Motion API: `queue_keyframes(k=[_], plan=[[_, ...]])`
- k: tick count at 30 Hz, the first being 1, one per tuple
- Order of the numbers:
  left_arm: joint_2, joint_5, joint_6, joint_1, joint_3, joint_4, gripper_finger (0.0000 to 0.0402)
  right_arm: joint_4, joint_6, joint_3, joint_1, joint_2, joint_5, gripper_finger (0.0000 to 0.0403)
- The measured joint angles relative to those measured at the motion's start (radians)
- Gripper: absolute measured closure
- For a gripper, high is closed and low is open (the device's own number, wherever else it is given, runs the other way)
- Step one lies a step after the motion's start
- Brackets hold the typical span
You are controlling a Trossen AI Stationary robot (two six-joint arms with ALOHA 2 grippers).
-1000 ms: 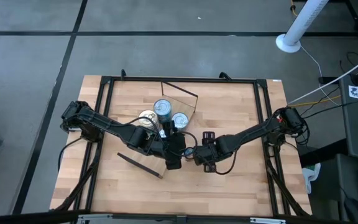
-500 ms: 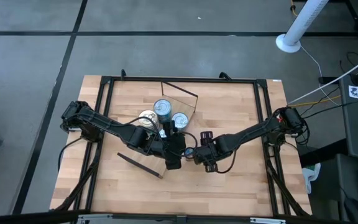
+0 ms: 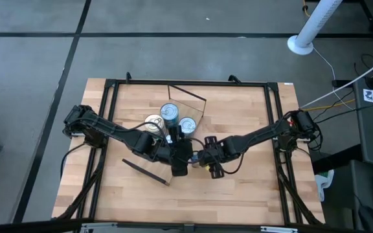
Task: Stack canned seafood by type on shelf
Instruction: Stack the blue tuna can on top of the blue tuna can on the shelf
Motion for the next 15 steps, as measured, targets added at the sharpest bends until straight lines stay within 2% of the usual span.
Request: queue_keyframes(k=[6, 15], plan=[[0.000, 0.002, 0.000, 0.000, 0.000, -0.002, 0.0139, 0.079, -0.018, 0.000, -0.008, 0.000, -0.003, 0.0139], [0.000, 0.001, 0.000, 0.000, 0.000, -0.008, 0.0139, 0.083, -0.014, 0.000, -0.043, 0.000, -0.140, 0.0139]])
